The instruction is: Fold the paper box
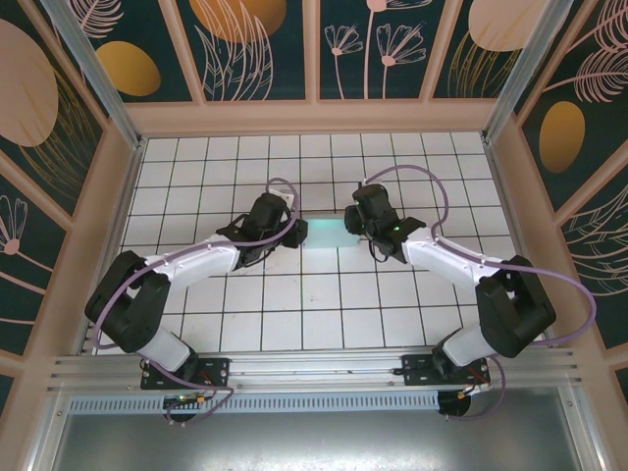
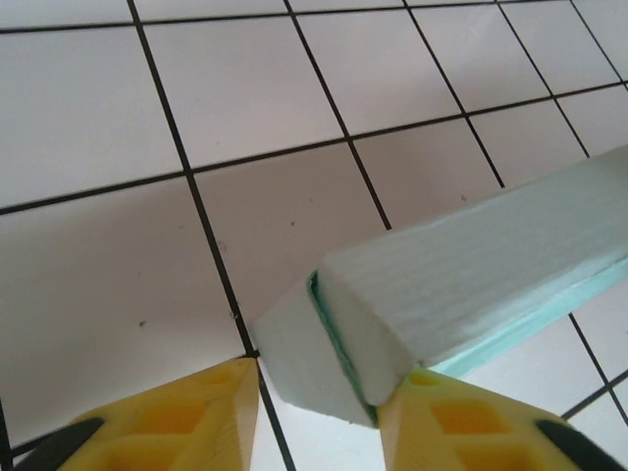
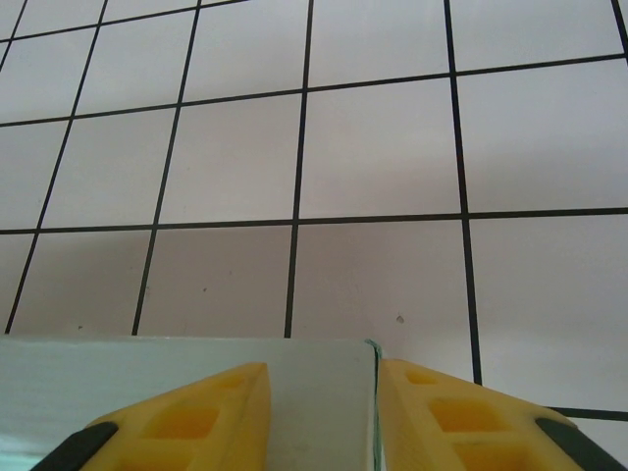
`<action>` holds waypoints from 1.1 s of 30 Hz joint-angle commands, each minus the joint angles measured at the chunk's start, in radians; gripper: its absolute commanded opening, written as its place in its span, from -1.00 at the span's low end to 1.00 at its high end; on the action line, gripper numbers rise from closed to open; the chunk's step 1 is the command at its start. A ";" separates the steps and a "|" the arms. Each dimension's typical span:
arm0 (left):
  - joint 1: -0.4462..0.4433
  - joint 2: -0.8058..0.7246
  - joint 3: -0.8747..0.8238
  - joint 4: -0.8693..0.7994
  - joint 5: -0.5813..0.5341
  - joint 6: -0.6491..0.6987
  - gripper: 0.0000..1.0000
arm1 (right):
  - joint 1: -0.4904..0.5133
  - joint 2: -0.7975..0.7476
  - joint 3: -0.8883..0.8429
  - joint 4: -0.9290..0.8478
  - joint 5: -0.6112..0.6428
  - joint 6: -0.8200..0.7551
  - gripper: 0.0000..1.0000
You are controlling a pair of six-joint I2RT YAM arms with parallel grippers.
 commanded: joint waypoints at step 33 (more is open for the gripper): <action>0.013 -0.097 0.000 -0.093 0.083 -0.184 0.79 | -0.001 0.069 -0.069 0.034 -0.036 0.061 -0.31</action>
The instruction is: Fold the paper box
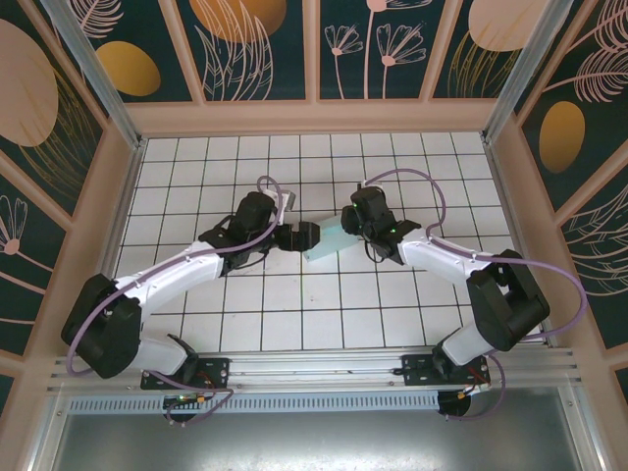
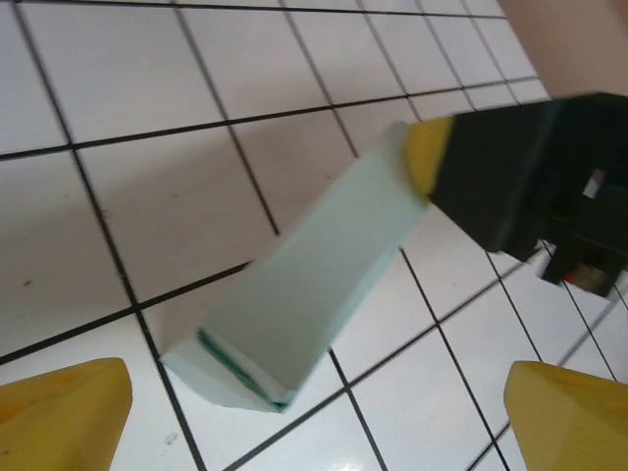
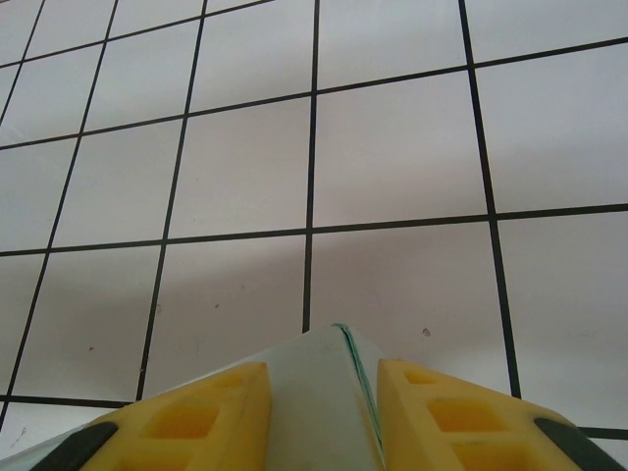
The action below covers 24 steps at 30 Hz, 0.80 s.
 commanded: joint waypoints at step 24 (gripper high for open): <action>0.008 0.248 -0.015 -0.097 -0.069 -0.099 -0.28 | -0.084 -0.111 -0.112 0.061 -0.315 0.001 0.17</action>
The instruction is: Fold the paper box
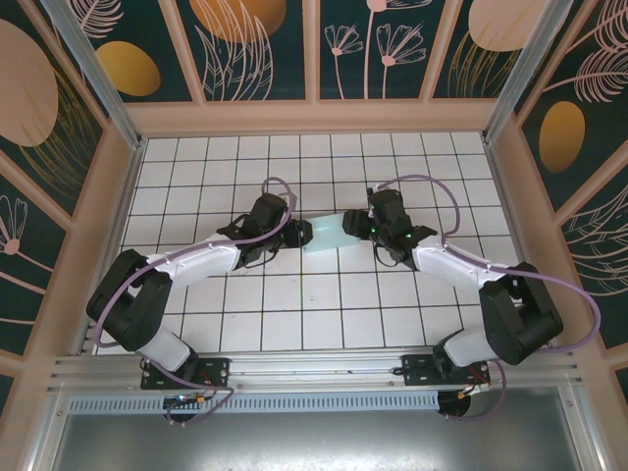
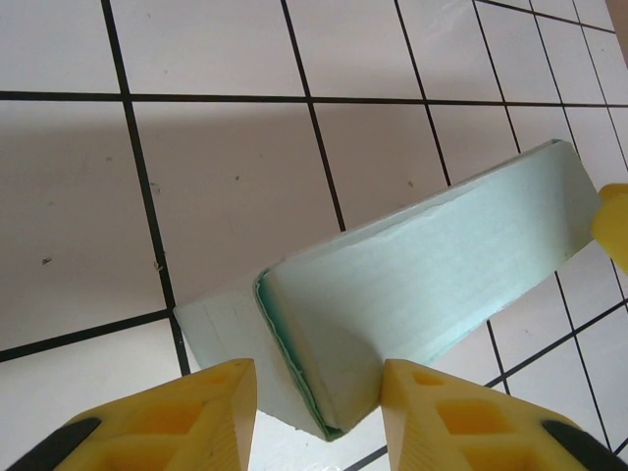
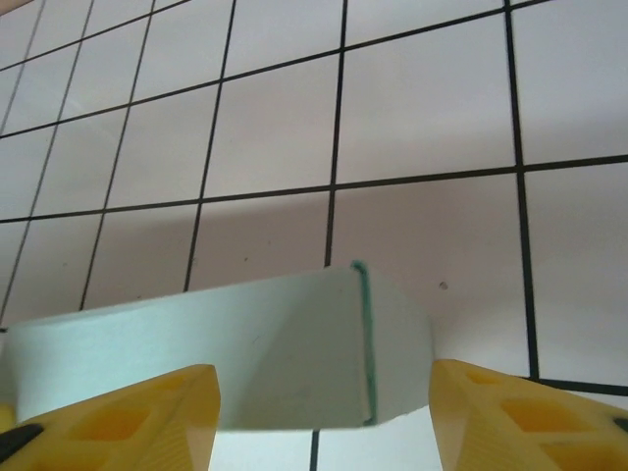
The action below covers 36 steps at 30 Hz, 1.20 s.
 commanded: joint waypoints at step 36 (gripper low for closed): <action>0.008 0.076 0.229 -0.202 -0.022 0.079 0.27 | -0.111 0.134 0.083 0.073 -0.125 -0.087 0.23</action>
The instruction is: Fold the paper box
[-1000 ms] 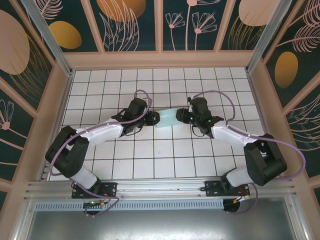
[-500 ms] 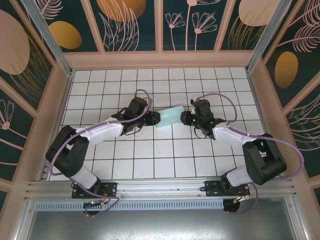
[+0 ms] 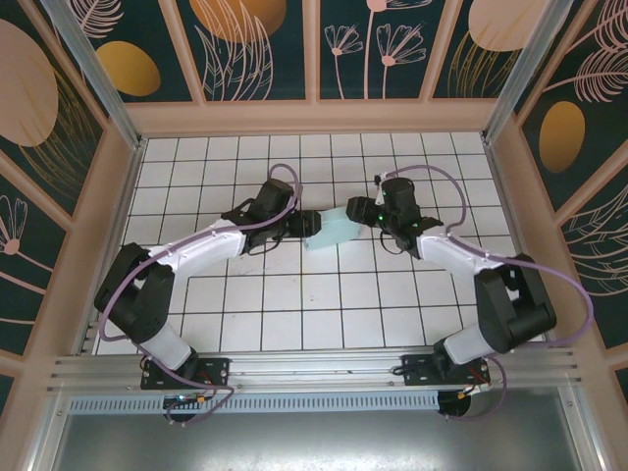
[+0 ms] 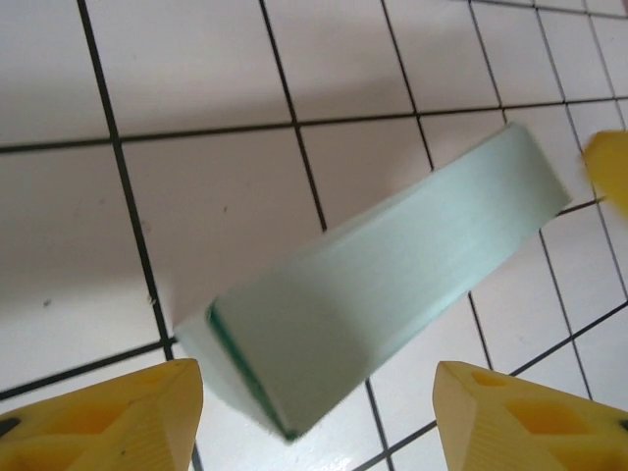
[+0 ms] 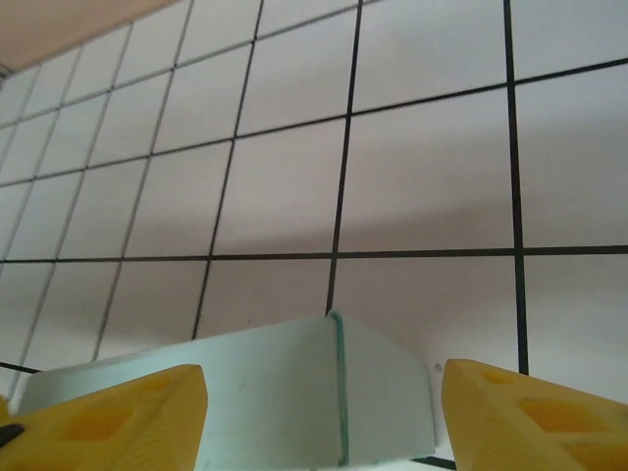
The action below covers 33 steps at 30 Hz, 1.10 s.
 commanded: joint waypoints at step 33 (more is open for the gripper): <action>0.044 -0.060 -0.156 0.145 0.081 -0.035 0.26 | -0.015 0.055 0.006 0.012 -0.079 -0.008 0.12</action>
